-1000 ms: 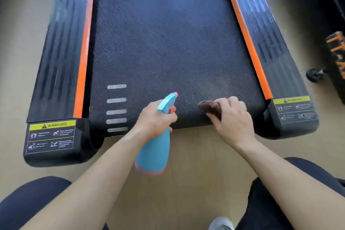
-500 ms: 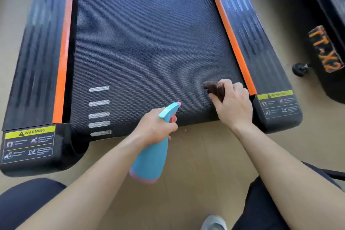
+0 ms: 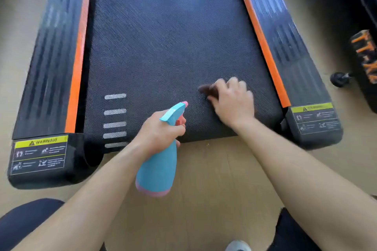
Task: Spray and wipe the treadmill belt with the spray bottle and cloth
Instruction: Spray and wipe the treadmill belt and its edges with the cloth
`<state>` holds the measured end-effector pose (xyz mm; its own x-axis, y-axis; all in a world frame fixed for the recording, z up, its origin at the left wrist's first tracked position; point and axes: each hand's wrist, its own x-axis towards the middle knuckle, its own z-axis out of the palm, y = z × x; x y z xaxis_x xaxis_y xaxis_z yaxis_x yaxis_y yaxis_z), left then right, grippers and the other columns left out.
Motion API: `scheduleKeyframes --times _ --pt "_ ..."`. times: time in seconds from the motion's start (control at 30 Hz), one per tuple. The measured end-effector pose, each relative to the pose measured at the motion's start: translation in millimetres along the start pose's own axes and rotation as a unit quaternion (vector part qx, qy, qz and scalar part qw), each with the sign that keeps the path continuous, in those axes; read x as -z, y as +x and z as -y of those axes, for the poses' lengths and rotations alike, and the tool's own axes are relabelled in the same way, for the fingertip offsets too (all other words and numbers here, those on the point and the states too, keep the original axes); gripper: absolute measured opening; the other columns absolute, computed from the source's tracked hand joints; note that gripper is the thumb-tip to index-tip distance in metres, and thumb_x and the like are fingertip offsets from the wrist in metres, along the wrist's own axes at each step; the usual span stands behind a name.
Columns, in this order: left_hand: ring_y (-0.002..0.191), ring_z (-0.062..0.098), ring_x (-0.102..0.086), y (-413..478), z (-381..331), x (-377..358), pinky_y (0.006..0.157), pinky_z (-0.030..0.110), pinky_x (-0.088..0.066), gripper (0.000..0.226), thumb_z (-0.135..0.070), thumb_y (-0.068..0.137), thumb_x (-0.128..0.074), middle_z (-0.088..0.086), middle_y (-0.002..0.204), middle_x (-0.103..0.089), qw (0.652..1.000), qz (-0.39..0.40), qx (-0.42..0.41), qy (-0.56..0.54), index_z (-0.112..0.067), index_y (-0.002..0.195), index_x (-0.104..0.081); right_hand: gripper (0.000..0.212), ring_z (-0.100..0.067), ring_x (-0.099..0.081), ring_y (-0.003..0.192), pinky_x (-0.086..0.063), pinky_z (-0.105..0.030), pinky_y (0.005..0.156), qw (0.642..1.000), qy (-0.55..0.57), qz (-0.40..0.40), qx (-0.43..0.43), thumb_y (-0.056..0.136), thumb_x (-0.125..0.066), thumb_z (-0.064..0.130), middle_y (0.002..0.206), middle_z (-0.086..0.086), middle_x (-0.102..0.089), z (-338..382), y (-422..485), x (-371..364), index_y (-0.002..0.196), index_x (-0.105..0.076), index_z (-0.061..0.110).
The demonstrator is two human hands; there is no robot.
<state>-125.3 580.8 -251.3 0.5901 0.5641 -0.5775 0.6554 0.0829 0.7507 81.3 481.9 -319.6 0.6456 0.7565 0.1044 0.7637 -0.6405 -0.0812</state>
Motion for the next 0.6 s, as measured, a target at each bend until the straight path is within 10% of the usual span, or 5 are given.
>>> scheduleKeyframes --times 0.13,0.37,0.6 --pt "0.078 0.023 -0.077 -1.6 4.4 3.7 0.08 0.049 -0.067 0.04 -0.024 0.063 -0.067 0.0 0.101 -0.077 1.0 0.007 -0.007 -0.028 -0.032 0.1 -0.079 0.043 -0.039 -0.051 0.111 -0.048 -0.051 0.081 0.996 0.004 0.001 -0.091 0.093 -0.057 0.054 0.12 -0.014 -0.053 2.2 21.2 -0.4 0.118 -0.053 0.02" --pt "0.077 0.027 -0.079 -9.6 11.6 22.8 0.082 0.048 -0.066 0.023 -0.024 0.063 -0.065 -0.001 0.106 -0.077 1.0 0.011 0.009 -0.002 -0.026 0.083 -0.075 0.04 -0.035 -0.054 0.087 -0.048 -0.043 0.06 0.994 -0.023 -0.014 0.108 0.085 -0.067 0.054 0.099 -0.01 -0.054 11.6 -42.9 -0.5 0.102 -0.059 0.018" --pt "0.078 0.025 -0.078 -3.3 24.1 41.6 0.084 0.052 -0.066 0.036 -0.027 0.061 -0.066 0.001 0.102 -0.077 1.0 -0.001 0.012 -0.012 -0.02 0.095 -0.076 0.042 -0.037 -0.049 0.111 -0.048 -0.051 0.082 0.997 -0.011 0.004 -0.075 0.094 -0.055 0.054 0.121 -0.012 -0.052 44.3 26.6 -4.6 0.118 -0.054 0.019"
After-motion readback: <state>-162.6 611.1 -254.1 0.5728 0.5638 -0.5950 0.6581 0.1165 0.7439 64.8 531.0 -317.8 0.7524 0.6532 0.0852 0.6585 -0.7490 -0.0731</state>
